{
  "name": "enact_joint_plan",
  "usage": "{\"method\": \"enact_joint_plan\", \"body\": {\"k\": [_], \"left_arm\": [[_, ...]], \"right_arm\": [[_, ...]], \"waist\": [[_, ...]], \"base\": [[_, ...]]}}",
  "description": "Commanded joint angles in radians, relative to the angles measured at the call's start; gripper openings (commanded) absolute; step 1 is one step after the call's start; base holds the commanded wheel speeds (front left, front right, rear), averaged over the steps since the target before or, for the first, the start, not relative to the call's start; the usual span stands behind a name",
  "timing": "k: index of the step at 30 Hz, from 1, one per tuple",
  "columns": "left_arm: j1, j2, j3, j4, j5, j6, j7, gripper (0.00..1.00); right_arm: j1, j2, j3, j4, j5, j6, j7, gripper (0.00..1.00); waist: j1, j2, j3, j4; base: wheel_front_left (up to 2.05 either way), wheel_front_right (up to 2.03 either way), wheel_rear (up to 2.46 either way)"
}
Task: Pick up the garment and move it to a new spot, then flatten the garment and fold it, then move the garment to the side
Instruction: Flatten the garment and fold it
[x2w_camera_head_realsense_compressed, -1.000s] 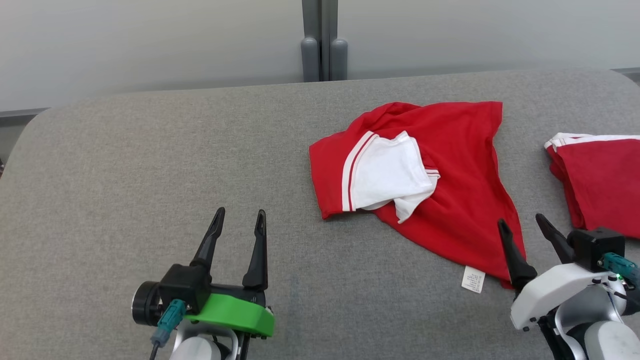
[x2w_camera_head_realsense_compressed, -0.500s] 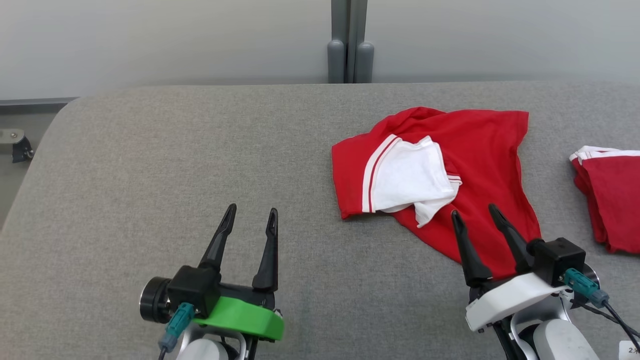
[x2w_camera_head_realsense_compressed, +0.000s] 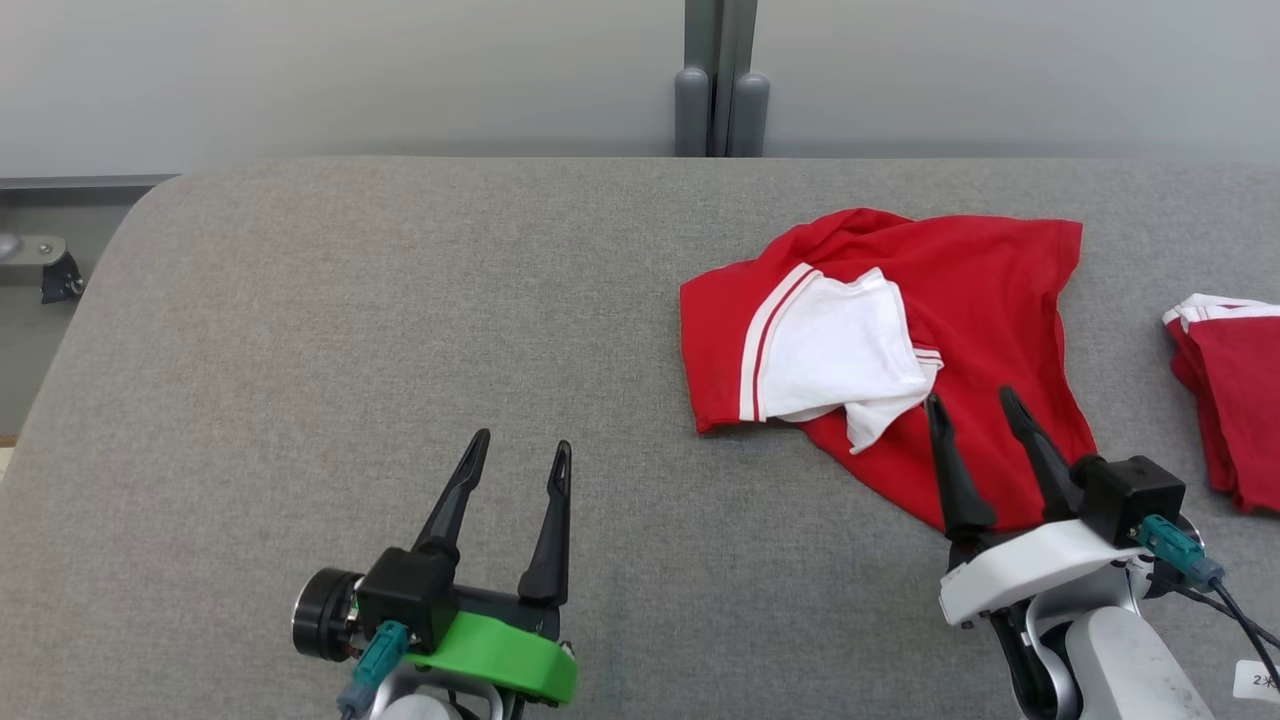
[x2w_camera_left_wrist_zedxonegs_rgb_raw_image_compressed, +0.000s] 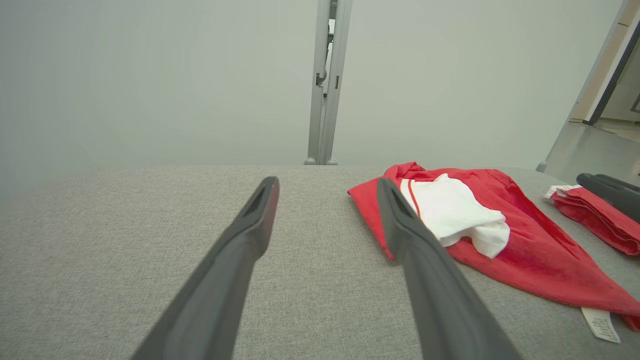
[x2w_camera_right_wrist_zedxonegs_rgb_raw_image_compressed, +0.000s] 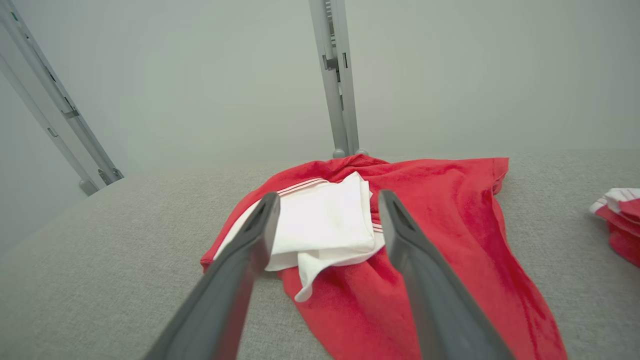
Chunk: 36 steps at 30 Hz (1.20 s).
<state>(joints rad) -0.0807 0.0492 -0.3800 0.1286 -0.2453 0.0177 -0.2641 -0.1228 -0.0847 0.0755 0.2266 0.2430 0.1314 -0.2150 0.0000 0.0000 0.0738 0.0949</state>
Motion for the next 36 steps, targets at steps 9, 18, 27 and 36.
{"method": "enact_joint_plan", "body": {"k": [9,18,27,36], "left_arm": [[-0.042,0.003,-0.014,-0.005,-0.001,0.004,0.000,1.00],[-0.084,0.003,-0.041,-0.001,-0.012,0.012,0.000,1.00],[-0.099,0.003,-0.052,0.006,-0.018,0.021,0.000,1.00],[-0.107,0.003,-0.057,0.007,-0.026,0.028,0.000,1.00]], "right_arm": [[-0.090,-0.009,-0.056,0.085,0.015,-0.002,0.015,1.00],[-0.212,-0.019,-0.098,0.234,0.086,-0.001,0.104,1.00],[-0.288,-0.042,-0.095,0.353,0.153,-0.001,0.102,1.00],[-0.324,-0.062,-0.054,0.425,0.194,-0.001,0.096,0.00]], "waist": [[0.0000,0.0000,0.061,0.029],[0.0000,0.0000,0.142,0.096],[0.0000,0.0000,0.162,0.138],[0.0000,0.0000,0.161,0.147]], "base": [[0.00,0.00,0.00],[0.00,0.00,0.00],[0.00,0.00,0.00],[0.00,0.00,0.00]]}}
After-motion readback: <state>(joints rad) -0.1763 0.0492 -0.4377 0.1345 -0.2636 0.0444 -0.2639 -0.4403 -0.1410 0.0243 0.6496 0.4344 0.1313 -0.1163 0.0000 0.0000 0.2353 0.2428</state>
